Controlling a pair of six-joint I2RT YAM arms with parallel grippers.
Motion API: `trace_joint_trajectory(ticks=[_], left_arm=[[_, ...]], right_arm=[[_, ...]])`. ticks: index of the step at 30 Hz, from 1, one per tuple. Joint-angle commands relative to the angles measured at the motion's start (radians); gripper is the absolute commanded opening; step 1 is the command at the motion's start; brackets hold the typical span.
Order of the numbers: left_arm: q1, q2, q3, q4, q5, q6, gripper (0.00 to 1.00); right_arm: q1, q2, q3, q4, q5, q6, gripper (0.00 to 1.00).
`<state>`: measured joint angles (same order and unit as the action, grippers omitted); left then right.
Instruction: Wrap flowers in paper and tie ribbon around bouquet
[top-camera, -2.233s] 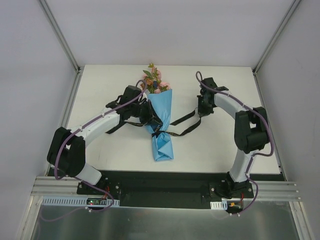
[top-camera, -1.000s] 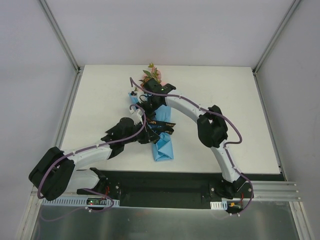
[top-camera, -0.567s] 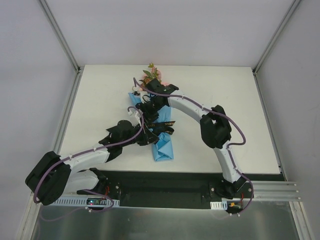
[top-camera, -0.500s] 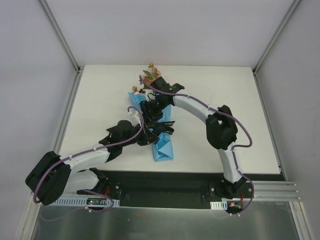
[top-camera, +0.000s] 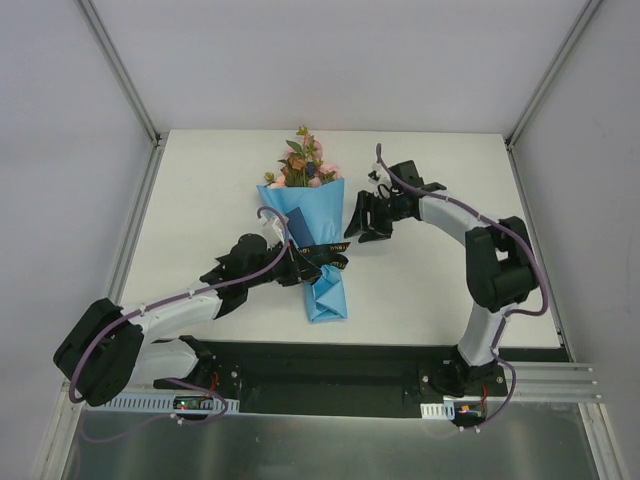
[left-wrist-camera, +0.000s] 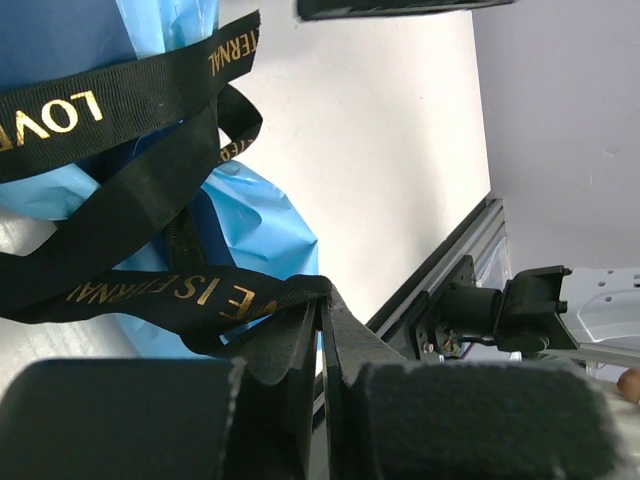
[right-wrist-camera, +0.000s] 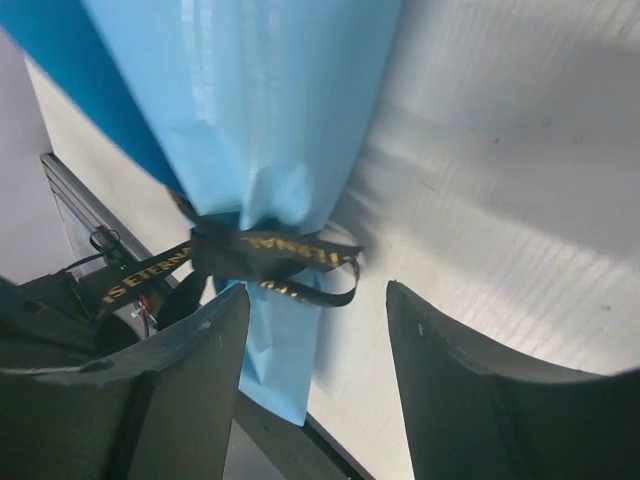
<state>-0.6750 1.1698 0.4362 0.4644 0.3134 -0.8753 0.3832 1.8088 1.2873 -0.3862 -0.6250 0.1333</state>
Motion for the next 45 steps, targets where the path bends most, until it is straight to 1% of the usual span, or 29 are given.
trace_joint_trajectory(ticks=[1, 4, 6, 13, 16, 17, 19, 20, 22, 23, 27, 28, 30, 32, 33, 35, 36, 38, 39, 40, 41, 42, 43, 44, 45], left_arm=[[-0.008, 0.025, 0.055, -0.013, 0.033, -0.008, 0.02], [-0.006, 0.031, 0.053, -0.006, 0.039, -0.016, 0.02], [-0.003, 0.034, 0.053, -0.009, 0.039, -0.017, 0.02], [0.003, 0.034, 0.059, -0.012, 0.041, -0.016, 0.02], [0.005, 0.041, 0.064, -0.012, 0.044, -0.016, 0.02], [0.006, 0.041, 0.064, -0.012, 0.044, -0.017, 0.02], [0.006, 0.039, 0.062, -0.013, 0.041, -0.019, 0.02], [0.008, 0.037, 0.062, -0.015, 0.041, -0.016, 0.02], [0.009, 0.036, 0.061, -0.017, 0.035, -0.014, 0.02], [0.009, 0.037, 0.059, -0.015, 0.033, -0.014, 0.02], [0.012, 0.047, 0.059, -0.01, 0.029, -0.013, 0.02], [0.012, 0.048, 0.061, -0.01, 0.03, -0.014, 0.02], [0.014, 0.048, 0.058, -0.007, 0.03, -0.014, 0.01], [0.011, 0.047, 0.055, 0.006, 0.033, -0.016, 0.01], [0.012, 0.039, 0.046, 0.011, 0.032, -0.016, 0.01], [0.011, 0.03, 0.035, 0.029, 0.032, -0.017, 0.02], [0.011, 0.013, 0.023, 0.034, 0.029, -0.016, 0.02], [0.011, -0.005, 0.012, 0.031, 0.021, -0.01, 0.02], [0.011, -0.021, 0.004, 0.025, 0.015, -0.008, 0.02], [0.011, -0.027, -0.002, 0.02, 0.012, -0.008, 0.02], [0.011, -0.033, -0.007, 0.02, 0.007, -0.01, 0.02], [0.011, -0.033, -0.011, 0.02, 0.007, -0.011, 0.02], [0.012, -0.032, -0.011, 0.02, 0.006, -0.011, 0.02], [0.011, -0.027, -0.01, 0.019, 0.009, -0.01, 0.02], [0.012, -0.018, -0.007, 0.02, 0.01, -0.011, 0.02]], right_arm=[[0.011, 0.073, 0.004, 0.112, -0.062, -0.023, 0.59], [0.011, 0.107, 0.009, 0.158, -0.123, -0.014, 0.57], [0.011, 0.132, 0.007, 0.193, -0.143, -0.001, 0.51], [0.011, 0.138, -0.017, 0.239, -0.169, 0.017, 0.41], [0.016, 0.133, -0.025, 0.242, -0.179, 0.017, 0.31], [0.016, 0.127, -0.032, 0.242, -0.171, 0.019, 0.24], [0.017, 0.095, -0.048, 0.233, -0.176, 0.017, 0.17], [0.019, 0.078, -0.055, 0.233, -0.17, 0.015, 0.12], [0.029, 0.031, -0.06, 0.219, -0.166, 0.011, 0.06], [0.036, 0.021, -0.045, 0.186, -0.16, 0.002, 0.0], [0.091, -0.012, 0.026, 0.12, -0.167, -0.015, 0.0], [0.127, -0.014, 0.046, 0.103, -0.159, -0.021, 0.0], [0.163, -0.002, 0.136, 0.066, -0.145, -0.021, 0.0], [0.212, 0.061, 0.214, 0.035, -0.139, -0.009, 0.01], [0.232, 0.095, 0.307, 0.009, -0.127, -0.012, 0.0], [0.284, 0.151, 0.389, -0.072, -0.11, -0.032, 0.0], [0.298, 0.206, 0.42, -0.082, -0.12, -0.028, 0.0], [0.329, 0.228, 0.434, -0.097, -0.115, -0.037, 0.0], [0.332, 0.213, 0.42, -0.102, -0.09, -0.041, 0.0], [0.324, 0.192, 0.371, -0.099, -0.062, -0.038, 0.0], [0.318, 0.169, 0.348, -0.091, -0.018, -0.037, 0.05], [0.307, 0.143, 0.322, -0.073, -0.012, -0.025, 0.11], [0.277, 0.08, 0.246, -0.044, -0.012, -0.011, 0.19], [0.257, 0.049, 0.212, 0.002, -0.005, 0.017, 0.34], [0.24, 0.014, 0.175, 0.013, 0.004, 0.019, 0.4]])
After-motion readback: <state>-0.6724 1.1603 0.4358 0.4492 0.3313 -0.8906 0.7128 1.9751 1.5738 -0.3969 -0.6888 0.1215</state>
